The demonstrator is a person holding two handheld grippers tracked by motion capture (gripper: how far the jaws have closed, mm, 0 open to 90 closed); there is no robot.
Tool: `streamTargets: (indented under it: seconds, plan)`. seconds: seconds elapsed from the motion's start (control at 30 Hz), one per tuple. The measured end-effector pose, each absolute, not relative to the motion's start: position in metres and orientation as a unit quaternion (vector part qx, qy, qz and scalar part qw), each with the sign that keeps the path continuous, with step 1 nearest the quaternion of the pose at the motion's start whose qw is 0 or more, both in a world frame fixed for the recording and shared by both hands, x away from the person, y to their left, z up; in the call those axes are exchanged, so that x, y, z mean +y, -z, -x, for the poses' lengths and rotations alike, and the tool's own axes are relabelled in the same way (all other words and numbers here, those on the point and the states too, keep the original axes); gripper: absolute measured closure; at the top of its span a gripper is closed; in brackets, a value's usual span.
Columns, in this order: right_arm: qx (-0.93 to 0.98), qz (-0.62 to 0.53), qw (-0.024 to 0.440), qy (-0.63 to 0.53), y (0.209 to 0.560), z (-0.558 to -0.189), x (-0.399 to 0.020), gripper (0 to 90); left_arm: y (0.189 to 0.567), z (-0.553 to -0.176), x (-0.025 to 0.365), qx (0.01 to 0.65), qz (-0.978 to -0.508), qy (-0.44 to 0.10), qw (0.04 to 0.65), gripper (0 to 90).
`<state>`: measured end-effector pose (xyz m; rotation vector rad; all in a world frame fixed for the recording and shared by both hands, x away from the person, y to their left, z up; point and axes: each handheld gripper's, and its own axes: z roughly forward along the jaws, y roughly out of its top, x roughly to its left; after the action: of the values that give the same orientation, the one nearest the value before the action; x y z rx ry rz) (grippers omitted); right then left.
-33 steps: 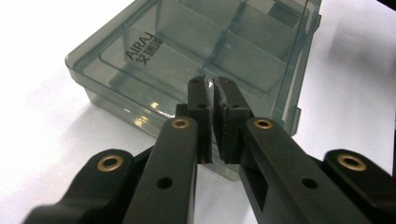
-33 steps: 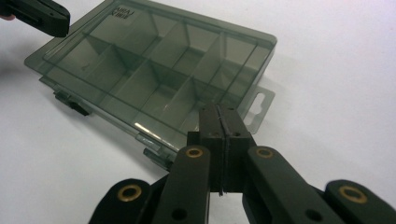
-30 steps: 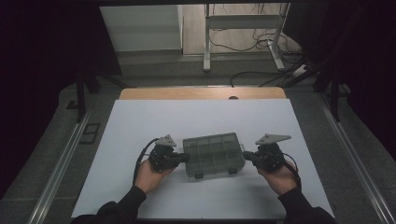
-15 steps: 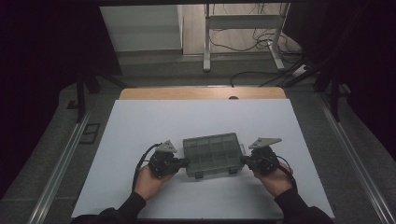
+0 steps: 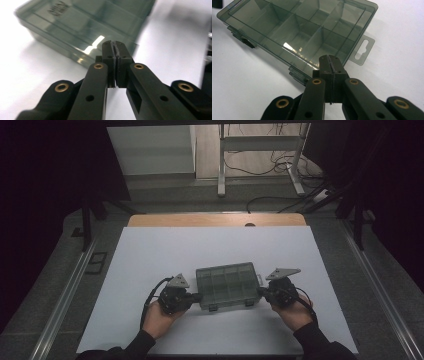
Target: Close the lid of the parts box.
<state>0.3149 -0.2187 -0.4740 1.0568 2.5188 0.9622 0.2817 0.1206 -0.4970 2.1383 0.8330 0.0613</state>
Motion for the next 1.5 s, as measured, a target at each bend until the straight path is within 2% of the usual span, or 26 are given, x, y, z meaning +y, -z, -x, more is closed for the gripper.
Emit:
streamTargets:
  seconds: [0.23,0.5,1.5]
  plan:
    - [0.864,-0.364,0.112,-0.330,0.473,-0.315,-0.219,89.2,0.504,-0.265,0.112,0.320,-0.867,-0.010,0.382,88.3]
    - [0.864,-0.365,0.107,-0.330,0.473,-0.315,-0.220,89.1,0.524,-0.273,0.105,0.331,-0.880,0.005,0.341,87.5]
    - [0.866,-0.362,0.096,-0.332,0.473,-0.316,-0.219,89.0,0.525,-0.289,0.111,0.346,-0.871,0.006,0.348,85.3]
